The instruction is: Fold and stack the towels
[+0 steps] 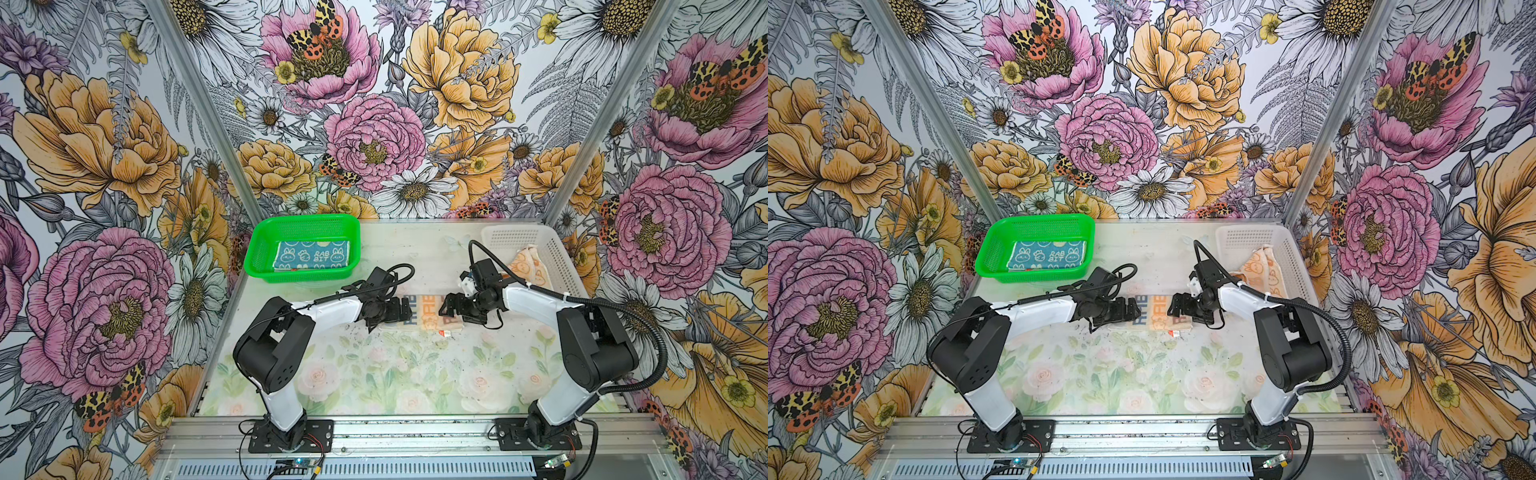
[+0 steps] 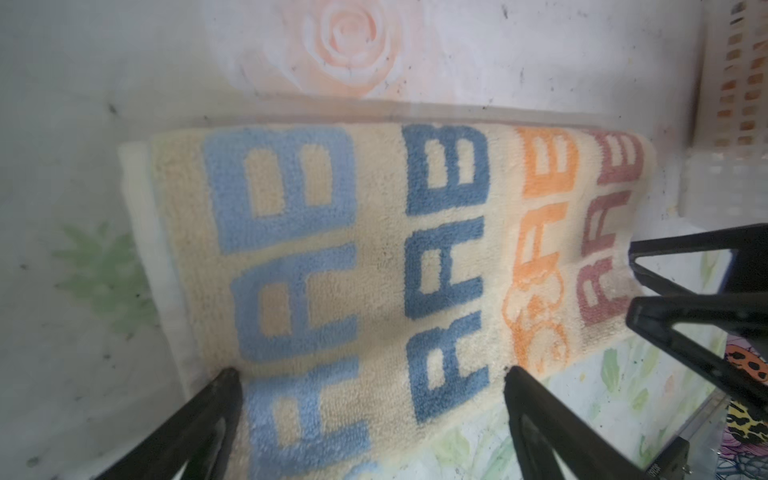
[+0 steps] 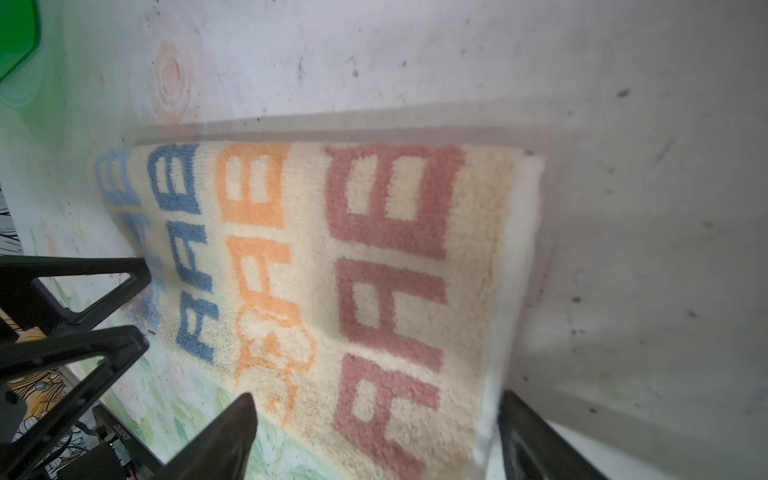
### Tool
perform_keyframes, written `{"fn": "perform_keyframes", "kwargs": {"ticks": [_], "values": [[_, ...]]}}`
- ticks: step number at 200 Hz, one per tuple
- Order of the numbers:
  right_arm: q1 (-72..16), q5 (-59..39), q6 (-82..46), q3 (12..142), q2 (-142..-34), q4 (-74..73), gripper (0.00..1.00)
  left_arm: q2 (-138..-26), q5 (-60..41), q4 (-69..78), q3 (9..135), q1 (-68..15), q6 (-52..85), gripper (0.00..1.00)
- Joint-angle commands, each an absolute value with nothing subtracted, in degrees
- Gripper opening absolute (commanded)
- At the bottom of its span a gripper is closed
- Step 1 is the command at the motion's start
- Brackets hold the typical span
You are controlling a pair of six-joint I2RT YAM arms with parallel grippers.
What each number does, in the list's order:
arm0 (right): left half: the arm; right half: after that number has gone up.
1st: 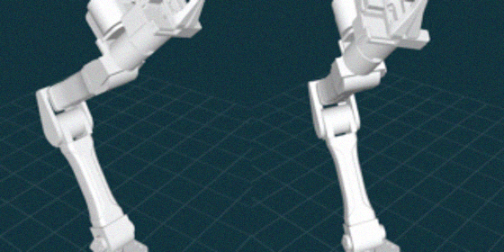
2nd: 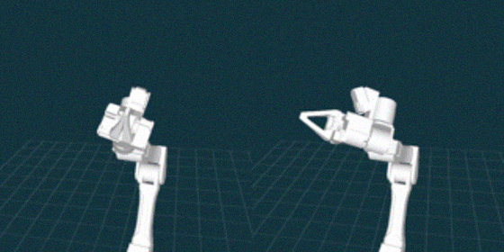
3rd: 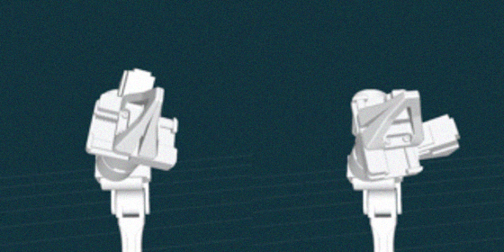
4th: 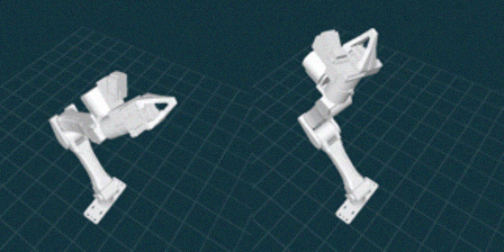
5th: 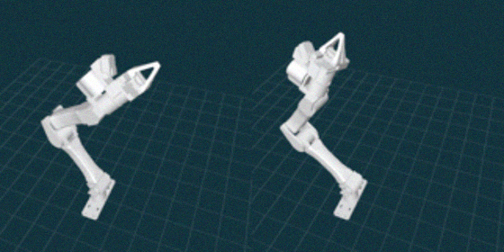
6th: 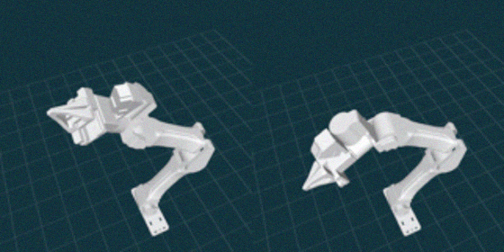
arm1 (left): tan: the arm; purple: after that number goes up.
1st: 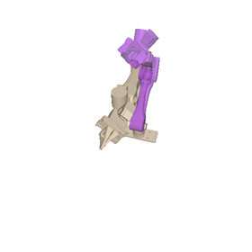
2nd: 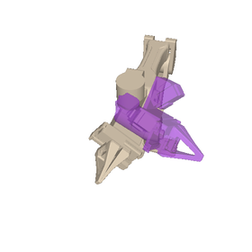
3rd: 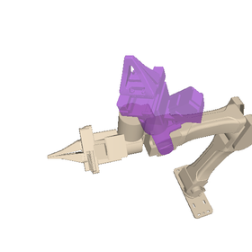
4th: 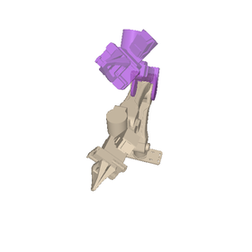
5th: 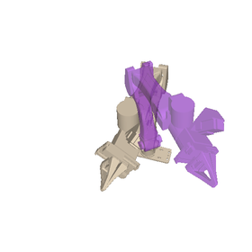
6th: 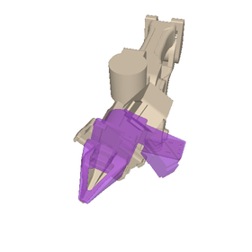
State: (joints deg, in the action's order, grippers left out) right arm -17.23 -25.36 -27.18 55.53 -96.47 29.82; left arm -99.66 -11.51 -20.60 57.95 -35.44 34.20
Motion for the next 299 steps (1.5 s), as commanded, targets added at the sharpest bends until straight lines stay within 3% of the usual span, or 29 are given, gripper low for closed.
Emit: {"fn": "perform_keyframes", "kwargs": {"ticks": [1, 51, 174, 198, 232, 269, 299], "values": [[-17.5, -25.3, -27.2, 55.1, -97.7, 27.8, 0.92, -101.6, -13.0, -19.8, 57.7, -34.3, 34.5, 0.99], [-17.1, -24.3, -27.0, 56.0, -93.2, 28.5, 0.99, -99.0, -8.1, -27.2, 62.3, -33.9, 29.5, 0.99], [-16.8, -22.4, -27.2, 54.4, -95.5, 28.5, 0.99, -107.4, -7.7, -35.7, 68.8, -32.6, 25.4, 0.97], [-16.9, -22.5, -27.5, 54.1, -95.8, 28.0, 0.99, -108.7, -7.7, -36.6, 69.3, -33.1, 24.9, 0.86], [-17.2, -22.8, -28.0, 53.9, -96.1, 27.2, 0.99, -110.3, -6.8, -38.3, 70.2, -34.0, 24.3, 0.51], [-17.3, -23.3, -28.5, 53.6, -96.4, 26.4, 0.99, -111.3, -5.6, -39.6, 70.9, -34.6, 23.5, 0.21], [-17.4, -23.5, -28.7, 53.3, -96.8, 25.6, 0.99, -111.8, -4.6, -40.8, 72.2, -35.1, 22.5, 0.02]]}}
